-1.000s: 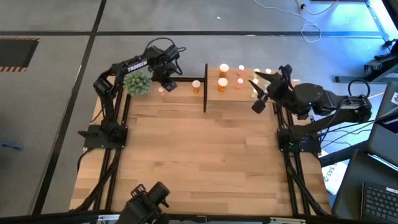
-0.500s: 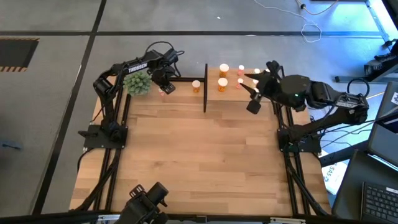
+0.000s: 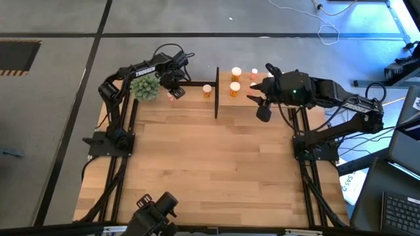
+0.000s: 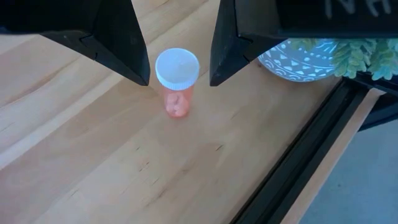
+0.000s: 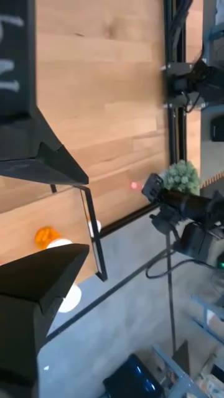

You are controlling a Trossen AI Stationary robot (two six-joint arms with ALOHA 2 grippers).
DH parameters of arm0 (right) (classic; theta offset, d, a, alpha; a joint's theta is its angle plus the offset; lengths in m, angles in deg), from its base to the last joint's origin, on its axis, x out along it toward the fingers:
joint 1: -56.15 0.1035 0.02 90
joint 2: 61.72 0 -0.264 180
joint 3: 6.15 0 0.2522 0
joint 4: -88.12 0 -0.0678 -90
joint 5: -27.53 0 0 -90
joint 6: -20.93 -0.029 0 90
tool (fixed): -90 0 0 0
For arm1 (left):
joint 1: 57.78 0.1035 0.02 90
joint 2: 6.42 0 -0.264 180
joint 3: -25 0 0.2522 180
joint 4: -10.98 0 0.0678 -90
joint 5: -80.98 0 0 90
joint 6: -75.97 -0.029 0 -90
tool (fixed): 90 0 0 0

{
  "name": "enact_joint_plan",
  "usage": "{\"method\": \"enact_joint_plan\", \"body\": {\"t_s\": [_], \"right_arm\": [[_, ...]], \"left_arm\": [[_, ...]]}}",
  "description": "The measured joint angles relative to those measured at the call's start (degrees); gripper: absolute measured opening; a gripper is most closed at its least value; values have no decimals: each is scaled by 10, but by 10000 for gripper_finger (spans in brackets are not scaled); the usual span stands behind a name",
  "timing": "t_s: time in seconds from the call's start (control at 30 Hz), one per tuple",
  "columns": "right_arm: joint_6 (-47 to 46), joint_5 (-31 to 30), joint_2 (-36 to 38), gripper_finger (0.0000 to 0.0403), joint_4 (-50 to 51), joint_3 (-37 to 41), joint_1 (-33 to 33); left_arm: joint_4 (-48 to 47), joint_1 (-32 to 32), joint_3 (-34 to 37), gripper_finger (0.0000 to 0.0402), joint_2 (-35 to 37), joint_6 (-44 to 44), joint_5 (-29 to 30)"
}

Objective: Pick and place medicine bottles onto shelf by color
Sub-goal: Put the pink pill bottle on the shelf aligned with the other pink pill bottles

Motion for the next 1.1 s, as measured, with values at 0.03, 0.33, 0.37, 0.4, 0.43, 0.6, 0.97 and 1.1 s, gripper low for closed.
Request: {"method": "enact_joint_plan", "body": {"t_s": [0.03, 0.33, 0.37, 0.4, 0.43, 0.6, 0.97, 1.1], "right_arm": [[0, 3, -1, 168, 1, 0, -2], [3, 2, -2, 168, 5, 0, -6], [3, 2, -2, 168, 5, 0, -6], [4, 2, -2, 168, 5, 0, -6], [4, 2, -2, 168, 5, 0, -6], [5, 2, -2, 168, 5, 0, -6], [5, 2, -2, 168, 5, 0, -6], [5, 2, -2, 168, 4, 0, -6]], "left_arm": [[0, 0, 0, 163, 0, 0, 0], [0, 8, 0, 163, 0, 13, -33], [0, 8, 0, 163, 0, 14, -32], [0, 9, 0, 163, 0, 14, -30], [0, 10, 0, 163, 0, 14, -28], [0, 15, 0, 163, 0, 12, -26], [21, 15, 37, 163, 0, -1, -23], [27, 15, 50, 163, 0, -1, -13]]}}
